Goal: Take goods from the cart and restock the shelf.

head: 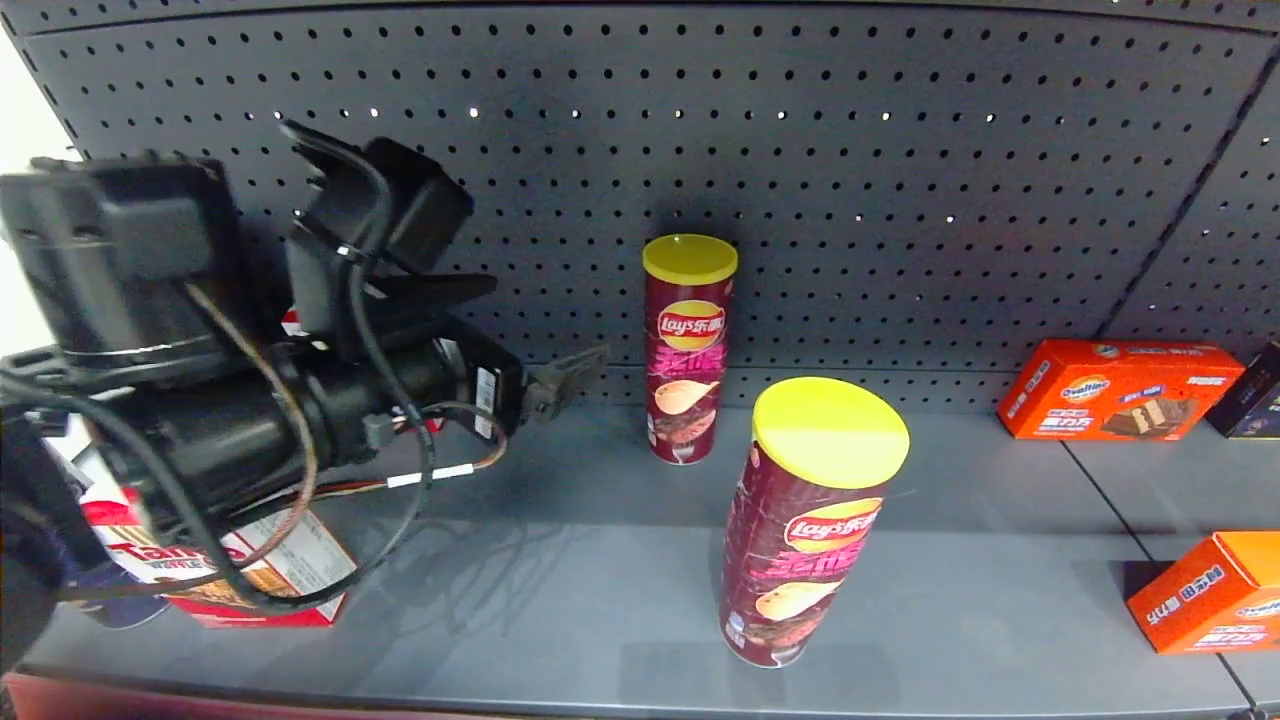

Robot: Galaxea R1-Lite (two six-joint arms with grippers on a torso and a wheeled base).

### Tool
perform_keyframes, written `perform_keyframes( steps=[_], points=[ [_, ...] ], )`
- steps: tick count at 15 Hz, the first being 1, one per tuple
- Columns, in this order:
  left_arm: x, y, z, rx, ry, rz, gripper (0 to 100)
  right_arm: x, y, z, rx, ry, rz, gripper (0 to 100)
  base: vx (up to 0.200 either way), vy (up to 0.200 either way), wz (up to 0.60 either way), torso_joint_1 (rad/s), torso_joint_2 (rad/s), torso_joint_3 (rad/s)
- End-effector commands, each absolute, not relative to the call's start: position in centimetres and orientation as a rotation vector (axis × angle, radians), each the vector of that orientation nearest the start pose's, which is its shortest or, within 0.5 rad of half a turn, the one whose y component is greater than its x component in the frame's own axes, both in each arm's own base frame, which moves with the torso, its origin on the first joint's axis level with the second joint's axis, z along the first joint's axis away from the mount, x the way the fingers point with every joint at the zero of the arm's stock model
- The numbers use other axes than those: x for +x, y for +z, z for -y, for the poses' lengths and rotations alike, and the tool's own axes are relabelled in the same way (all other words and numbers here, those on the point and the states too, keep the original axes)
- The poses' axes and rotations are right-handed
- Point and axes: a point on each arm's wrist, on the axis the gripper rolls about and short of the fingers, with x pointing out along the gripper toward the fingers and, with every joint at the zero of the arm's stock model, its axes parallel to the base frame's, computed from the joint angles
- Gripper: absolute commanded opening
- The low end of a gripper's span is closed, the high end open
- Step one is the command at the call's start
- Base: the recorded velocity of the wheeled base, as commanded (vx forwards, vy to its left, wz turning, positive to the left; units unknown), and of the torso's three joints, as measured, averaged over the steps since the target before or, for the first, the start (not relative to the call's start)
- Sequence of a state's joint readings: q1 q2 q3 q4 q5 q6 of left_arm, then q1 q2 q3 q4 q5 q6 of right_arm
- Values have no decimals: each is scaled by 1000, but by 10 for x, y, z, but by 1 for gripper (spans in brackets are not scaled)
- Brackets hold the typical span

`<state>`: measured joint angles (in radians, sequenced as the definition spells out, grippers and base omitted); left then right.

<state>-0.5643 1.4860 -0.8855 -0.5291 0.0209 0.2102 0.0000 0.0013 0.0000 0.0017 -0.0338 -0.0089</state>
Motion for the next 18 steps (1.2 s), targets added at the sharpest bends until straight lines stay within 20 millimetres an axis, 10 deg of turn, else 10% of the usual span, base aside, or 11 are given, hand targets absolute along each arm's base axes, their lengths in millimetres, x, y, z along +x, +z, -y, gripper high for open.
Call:
perform_keyframes(
  steps=[1,11,18],
  points=[
    [136,302,105,80,-625,116,100,-23,75,1,-9,-34,-3,100,0,0,0,0,0,0],
    [-8,226,-8,57,-608,222,100,-23,75,1,-9,-34,-3,100,0,0,0,0,0,0],
    [-9,134,1,45,-216,310,100,-23,75,1,-9,-34,-3,100,0,0,0,0,0,0]
  ],
)
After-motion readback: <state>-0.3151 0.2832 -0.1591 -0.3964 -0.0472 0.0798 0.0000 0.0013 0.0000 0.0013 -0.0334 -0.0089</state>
